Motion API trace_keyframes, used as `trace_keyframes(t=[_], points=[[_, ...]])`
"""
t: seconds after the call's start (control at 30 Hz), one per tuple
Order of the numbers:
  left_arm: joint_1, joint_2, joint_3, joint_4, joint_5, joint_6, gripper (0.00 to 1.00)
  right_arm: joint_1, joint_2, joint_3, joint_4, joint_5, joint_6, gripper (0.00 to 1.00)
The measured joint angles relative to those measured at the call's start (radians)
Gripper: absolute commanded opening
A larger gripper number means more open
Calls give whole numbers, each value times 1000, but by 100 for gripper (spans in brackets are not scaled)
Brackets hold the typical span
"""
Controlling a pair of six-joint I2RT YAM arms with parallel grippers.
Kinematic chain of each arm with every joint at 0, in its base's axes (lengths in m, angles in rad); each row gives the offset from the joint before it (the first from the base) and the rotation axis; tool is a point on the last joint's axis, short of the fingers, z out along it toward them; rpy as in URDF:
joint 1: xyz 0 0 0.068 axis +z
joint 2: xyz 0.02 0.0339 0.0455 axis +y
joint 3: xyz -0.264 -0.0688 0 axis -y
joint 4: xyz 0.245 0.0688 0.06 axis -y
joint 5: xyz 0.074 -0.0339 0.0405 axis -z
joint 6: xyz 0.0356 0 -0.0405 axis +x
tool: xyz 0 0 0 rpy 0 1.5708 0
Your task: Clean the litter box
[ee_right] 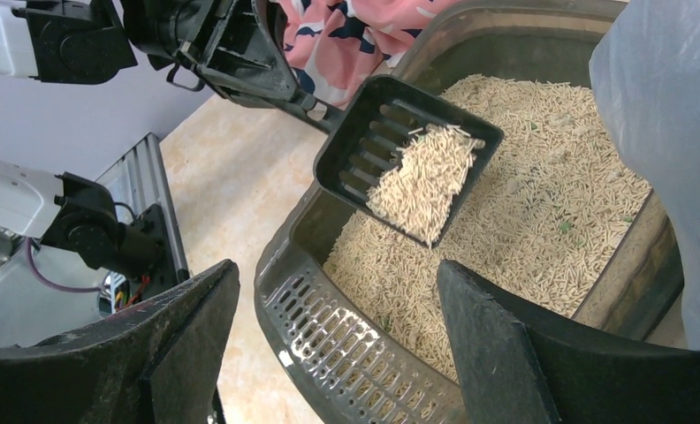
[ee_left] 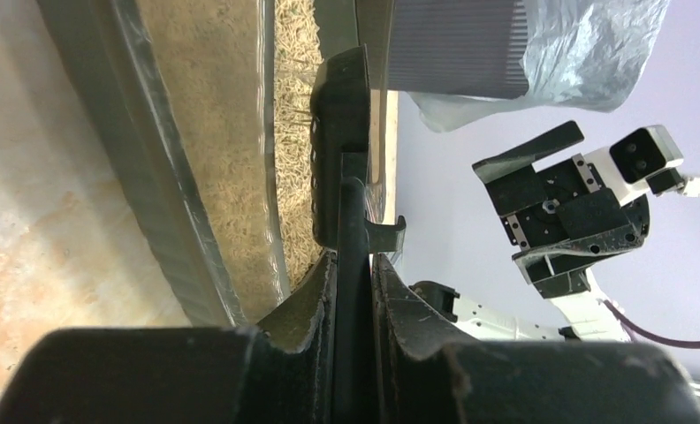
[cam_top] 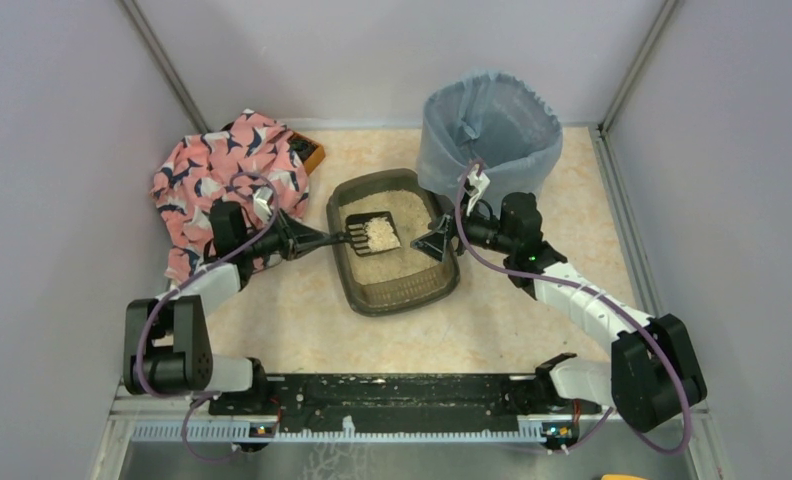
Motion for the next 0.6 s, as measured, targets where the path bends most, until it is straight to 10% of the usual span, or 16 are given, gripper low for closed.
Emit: trace_keyframes(t=[0.33,0.6], points=[[30,13,-51,138,34,-70,0,0,9,0,1,-4,0,83],[41,172,-174,581,83,-298,0,0,11,0,2,-5,0,83]])
